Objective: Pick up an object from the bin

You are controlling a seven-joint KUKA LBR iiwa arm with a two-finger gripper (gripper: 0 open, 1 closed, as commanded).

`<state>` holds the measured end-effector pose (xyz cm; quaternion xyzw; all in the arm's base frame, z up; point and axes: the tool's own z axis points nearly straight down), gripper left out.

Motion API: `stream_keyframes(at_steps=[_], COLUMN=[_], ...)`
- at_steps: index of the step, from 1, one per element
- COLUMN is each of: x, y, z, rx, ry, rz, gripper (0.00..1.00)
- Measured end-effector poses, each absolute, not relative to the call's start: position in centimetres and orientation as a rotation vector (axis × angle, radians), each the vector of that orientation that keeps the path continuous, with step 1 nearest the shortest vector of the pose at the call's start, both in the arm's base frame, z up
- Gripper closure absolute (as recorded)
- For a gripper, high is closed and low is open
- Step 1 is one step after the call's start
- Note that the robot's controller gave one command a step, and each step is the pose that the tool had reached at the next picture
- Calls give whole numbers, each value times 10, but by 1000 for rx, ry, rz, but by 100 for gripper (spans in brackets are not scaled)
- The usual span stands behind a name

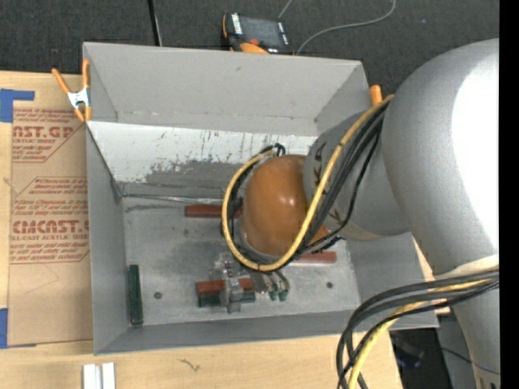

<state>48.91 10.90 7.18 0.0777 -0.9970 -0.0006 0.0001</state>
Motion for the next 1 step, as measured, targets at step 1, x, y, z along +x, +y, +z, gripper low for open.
stream_keyframes(at_steps=[1], x=[490], y=[110], z=[117], rx=[244], ry=[-3137], rz=[-2], gripper=[100])
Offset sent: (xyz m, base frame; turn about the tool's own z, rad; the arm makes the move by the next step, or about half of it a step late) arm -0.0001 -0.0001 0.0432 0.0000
